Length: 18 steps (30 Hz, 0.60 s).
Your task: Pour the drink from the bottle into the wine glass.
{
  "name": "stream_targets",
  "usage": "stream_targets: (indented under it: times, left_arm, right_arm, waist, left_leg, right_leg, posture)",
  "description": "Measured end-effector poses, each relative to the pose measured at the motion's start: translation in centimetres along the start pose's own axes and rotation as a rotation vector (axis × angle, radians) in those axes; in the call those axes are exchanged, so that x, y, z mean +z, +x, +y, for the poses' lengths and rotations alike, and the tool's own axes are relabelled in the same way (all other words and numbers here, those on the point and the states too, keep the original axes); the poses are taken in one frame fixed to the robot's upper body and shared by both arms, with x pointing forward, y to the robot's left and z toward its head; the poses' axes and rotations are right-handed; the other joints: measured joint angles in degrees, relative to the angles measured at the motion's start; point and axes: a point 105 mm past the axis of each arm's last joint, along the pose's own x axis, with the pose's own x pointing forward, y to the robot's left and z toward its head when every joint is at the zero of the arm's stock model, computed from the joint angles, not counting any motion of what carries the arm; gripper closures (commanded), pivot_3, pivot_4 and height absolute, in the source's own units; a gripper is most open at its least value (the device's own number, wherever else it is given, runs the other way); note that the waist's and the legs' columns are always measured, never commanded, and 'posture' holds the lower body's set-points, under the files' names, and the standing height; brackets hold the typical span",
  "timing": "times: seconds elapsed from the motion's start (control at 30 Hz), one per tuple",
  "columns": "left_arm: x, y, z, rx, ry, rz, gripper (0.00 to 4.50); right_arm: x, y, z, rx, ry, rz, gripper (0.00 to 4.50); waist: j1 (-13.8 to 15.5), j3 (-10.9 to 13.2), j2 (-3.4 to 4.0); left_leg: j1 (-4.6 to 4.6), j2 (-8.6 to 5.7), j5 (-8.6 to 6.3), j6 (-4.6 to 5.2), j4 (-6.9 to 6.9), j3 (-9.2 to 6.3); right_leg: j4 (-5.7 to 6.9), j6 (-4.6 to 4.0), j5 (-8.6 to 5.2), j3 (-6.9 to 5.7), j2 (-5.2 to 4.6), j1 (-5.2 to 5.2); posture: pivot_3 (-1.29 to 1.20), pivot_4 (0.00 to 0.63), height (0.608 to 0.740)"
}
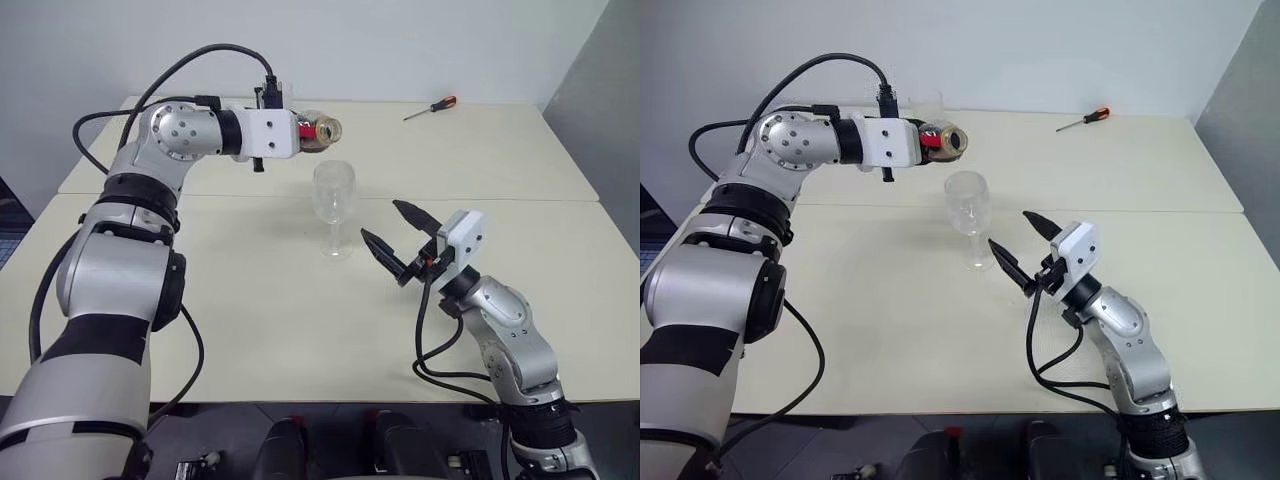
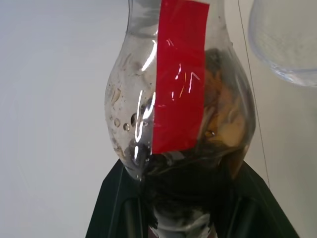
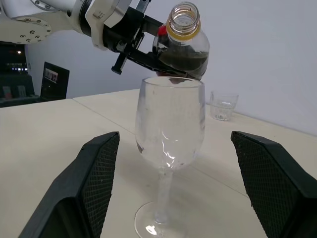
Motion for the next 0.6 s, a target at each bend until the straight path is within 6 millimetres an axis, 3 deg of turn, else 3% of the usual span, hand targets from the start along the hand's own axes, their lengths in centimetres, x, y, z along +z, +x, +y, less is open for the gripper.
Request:
stream_targets:
  times: [0.6]
  left_arm:
    - [-0.07,-0.06,-0.38,-0.048,0.140,0.037,3.26]
  right_arm:
    - [-0.79,0.42,0.12,0.000,0.024,0.000,0.64]
  waist:
    - [0.0,0.0,0.00]
  left_leg:
    - [0.02,-0.01,0.00,0.00,0.02,0.01]
  right_leg:
    - [0.05,0.00,0.00,0.01,-0.02,0.00]
  posture:
    - [0.00,0.150,0.740]
